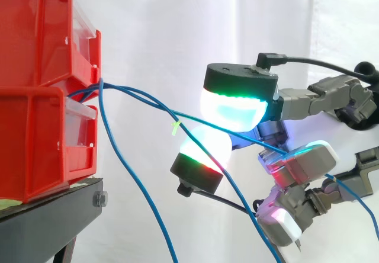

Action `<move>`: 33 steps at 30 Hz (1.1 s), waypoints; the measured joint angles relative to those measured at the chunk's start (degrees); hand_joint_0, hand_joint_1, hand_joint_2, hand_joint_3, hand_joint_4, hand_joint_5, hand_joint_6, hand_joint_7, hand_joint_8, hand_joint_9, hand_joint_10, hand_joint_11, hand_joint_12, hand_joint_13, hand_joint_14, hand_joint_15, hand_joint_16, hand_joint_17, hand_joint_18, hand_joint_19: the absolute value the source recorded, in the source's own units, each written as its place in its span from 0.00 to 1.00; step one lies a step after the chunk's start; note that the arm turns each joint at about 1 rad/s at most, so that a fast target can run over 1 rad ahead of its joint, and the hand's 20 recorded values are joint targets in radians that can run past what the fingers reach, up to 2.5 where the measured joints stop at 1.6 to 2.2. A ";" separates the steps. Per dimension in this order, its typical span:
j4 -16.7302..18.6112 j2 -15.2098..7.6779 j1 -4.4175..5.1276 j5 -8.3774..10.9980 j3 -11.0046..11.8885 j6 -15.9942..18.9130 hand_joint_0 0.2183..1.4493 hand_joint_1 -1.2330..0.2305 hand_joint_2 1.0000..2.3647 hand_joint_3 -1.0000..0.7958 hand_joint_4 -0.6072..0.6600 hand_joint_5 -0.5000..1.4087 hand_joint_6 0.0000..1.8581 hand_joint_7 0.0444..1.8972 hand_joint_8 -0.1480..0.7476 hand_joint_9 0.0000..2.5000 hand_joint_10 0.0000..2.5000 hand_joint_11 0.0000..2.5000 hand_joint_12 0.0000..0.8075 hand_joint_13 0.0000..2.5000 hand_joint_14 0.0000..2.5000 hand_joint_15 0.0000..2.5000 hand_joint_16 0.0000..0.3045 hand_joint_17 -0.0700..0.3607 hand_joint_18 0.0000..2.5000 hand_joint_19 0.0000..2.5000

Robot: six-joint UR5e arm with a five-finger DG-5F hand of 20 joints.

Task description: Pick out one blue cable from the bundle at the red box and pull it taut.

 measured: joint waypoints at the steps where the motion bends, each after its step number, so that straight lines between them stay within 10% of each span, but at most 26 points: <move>1: 0.00 0.00 0.00 0.01 0.01 0.00 0.30 0.32 0.01 0.45 0.41 0.24 0.47 0.53 0.48 0.62 0.01 0.37 0.49 0.46 0.01 0.27 0.20 0.48 0.35 0.25; 17: -0.09 0.03 0.00 -0.16 0.01 0.04 0.21 0.48 0.00 0.28 0.44 0.23 0.45 0.50 0.48 0.61 0.01 0.37 0.49 0.45 0.01 0.27 0.19 0.47 0.34 0.26; 33: -0.09 0.01 0.01 -0.16 0.03 0.08 0.21 0.34 0.00 0.28 0.45 0.23 0.45 0.51 0.47 0.61 0.01 0.37 0.48 0.45 0.01 0.27 0.19 0.46 0.34 0.25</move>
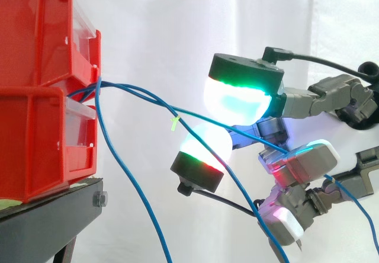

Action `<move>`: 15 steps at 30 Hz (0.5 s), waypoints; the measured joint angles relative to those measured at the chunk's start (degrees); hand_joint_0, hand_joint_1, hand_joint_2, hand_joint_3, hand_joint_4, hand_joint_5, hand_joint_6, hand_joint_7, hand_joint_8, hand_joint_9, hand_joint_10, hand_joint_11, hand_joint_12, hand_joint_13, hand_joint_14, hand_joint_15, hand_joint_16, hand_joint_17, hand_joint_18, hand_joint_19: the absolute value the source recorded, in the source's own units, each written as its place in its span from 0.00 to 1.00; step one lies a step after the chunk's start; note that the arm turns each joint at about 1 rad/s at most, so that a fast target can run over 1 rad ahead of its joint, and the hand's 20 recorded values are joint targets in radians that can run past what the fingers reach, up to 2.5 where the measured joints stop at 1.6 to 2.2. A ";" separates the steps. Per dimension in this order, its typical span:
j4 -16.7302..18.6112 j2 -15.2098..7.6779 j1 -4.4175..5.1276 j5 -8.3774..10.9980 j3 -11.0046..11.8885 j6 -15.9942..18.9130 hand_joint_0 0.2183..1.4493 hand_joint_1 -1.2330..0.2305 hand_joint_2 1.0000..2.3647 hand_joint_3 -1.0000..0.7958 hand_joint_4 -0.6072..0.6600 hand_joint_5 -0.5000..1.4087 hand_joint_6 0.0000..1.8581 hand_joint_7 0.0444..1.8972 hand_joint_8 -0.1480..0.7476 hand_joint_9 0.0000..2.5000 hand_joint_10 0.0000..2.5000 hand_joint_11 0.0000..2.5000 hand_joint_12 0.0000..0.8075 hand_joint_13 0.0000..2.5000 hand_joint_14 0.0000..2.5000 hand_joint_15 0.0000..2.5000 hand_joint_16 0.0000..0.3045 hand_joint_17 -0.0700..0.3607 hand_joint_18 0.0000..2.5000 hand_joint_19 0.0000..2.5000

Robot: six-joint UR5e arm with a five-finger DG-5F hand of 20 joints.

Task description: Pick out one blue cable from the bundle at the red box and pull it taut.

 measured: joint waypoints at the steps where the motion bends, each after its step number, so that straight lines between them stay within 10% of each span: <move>1: 0.00 0.00 0.00 0.00 0.00 0.00 0.22 0.34 0.00 0.28 0.45 0.23 0.45 0.52 0.46 0.61 0.01 0.38 0.47 0.45 0.01 0.27 0.18 0.45 0.34 0.26; 15: 0.00 0.01 0.05 -0.03 0.00 0.07 0.30 0.27 0.01 0.49 0.33 0.26 0.46 0.53 0.47 0.64 0.01 0.35 0.49 0.47 0.01 0.26 0.20 0.48 0.38 0.24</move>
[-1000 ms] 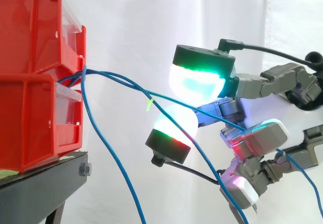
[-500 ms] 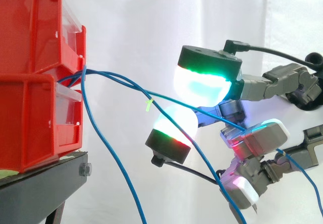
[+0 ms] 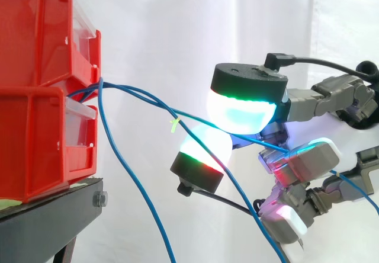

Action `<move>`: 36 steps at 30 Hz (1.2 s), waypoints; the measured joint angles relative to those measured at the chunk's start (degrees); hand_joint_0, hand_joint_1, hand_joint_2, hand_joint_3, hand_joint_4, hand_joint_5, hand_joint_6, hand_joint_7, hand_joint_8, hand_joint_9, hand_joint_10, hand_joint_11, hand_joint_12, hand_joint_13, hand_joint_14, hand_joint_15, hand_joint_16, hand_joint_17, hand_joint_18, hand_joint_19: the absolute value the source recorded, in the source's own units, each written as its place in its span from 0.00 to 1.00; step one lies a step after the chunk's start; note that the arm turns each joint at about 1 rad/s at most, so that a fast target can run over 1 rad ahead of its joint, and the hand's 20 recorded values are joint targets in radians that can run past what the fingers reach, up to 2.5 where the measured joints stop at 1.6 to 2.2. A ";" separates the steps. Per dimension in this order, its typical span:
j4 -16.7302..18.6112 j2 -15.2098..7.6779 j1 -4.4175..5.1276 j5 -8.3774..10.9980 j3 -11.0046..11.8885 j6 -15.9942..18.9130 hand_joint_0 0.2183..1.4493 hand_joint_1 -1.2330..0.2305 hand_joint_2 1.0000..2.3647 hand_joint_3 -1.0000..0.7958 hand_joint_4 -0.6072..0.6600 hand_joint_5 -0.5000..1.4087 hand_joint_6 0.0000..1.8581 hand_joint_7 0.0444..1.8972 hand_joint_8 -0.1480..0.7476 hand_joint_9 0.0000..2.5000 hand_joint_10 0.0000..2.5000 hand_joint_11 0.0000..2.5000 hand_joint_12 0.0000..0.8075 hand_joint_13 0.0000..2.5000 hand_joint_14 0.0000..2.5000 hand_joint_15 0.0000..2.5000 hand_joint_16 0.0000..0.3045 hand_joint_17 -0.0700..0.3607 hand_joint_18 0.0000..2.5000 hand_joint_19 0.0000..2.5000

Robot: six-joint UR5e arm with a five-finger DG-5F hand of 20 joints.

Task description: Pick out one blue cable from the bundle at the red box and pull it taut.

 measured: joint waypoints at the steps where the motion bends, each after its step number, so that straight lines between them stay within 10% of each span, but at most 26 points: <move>1: 0.00 0.00 0.00 -0.01 -0.01 0.01 0.30 0.27 0.01 0.49 0.33 0.26 0.46 0.53 0.47 0.64 0.01 0.35 0.49 0.47 0.01 0.26 0.20 0.48 0.38 0.24; 20: -2.08 2.08 0.28 0.25 -0.89 -0.08 0.30 0.26 0.00 0.52 0.32 0.26 0.46 0.54 0.46 0.61 0.01 0.29 0.51 0.45 0.01 0.24 0.21 0.50 0.37 0.23; 31: 3.37 7.97 1.22 4.69 -12.29 0.59 0.29 0.27 0.07 0.51 0.32 0.27 0.45 0.56 0.47 0.61 0.01 0.28 0.51 0.44 0.01 0.24 0.21 0.50 0.37 0.23; 36: 4.80 8.28 1.54 5.31 -13.46 1.04 0.28 0.27 0.08 0.51 0.32 0.27 0.45 0.56 0.46 0.61 0.01 0.28 0.52 0.44 0.01 0.24 0.21 0.50 0.36 0.23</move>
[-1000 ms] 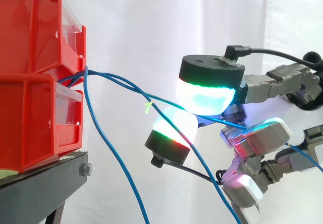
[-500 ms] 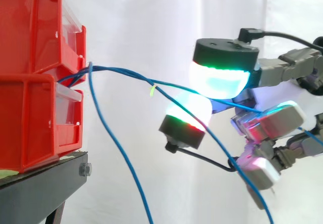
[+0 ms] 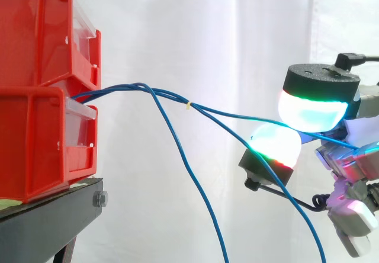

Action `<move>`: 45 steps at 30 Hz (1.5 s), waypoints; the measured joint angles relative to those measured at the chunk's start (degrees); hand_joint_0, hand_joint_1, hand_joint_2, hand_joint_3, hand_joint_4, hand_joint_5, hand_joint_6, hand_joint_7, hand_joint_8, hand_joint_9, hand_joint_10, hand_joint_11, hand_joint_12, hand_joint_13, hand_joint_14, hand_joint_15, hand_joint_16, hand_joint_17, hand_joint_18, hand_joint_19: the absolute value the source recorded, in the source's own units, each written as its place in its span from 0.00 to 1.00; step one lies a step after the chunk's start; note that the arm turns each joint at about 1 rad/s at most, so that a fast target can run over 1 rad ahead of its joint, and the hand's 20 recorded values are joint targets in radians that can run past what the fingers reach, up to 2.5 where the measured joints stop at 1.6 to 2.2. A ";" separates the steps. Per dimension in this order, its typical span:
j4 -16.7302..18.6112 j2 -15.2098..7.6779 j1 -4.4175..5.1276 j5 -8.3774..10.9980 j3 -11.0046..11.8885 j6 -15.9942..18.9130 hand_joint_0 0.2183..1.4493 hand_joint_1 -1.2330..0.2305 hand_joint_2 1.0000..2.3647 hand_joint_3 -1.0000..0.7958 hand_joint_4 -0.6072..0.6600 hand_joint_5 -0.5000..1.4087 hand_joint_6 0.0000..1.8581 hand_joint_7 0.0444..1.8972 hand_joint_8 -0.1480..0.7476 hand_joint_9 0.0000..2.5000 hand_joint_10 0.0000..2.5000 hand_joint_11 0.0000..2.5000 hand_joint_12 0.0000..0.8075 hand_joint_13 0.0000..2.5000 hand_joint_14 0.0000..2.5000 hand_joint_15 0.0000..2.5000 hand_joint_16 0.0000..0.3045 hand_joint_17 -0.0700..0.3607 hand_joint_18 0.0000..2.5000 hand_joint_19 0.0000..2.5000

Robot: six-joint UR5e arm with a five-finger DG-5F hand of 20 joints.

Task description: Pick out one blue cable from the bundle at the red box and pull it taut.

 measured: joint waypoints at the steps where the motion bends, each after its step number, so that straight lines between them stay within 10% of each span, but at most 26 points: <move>1: 0.07 0.01 0.04 0.04 -0.06 0.08 0.28 0.27 0.08 0.51 0.32 0.27 0.45 0.56 0.46 0.61 0.01 0.28 0.52 0.44 0.01 0.24 0.21 0.50 0.36 0.22; 22: 7.11 -0.04 0.70 3.00 -0.24 -1.37 0.24 0.27 0.22 0.49 0.32 0.27 0.45 0.57 0.48 0.62 0.01 0.28 0.52 0.45 0.01 0.24 0.22 0.51 0.37 0.22; 45: 10.19 -0.05 0.86 3.33 -0.24 -1.81 0.27 0.28 0.15 0.49 0.34 0.27 0.45 0.57 0.49 0.62 0.01 0.29 0.53 0.46 0.01 0.24 0.22 0.51 0.39 0.23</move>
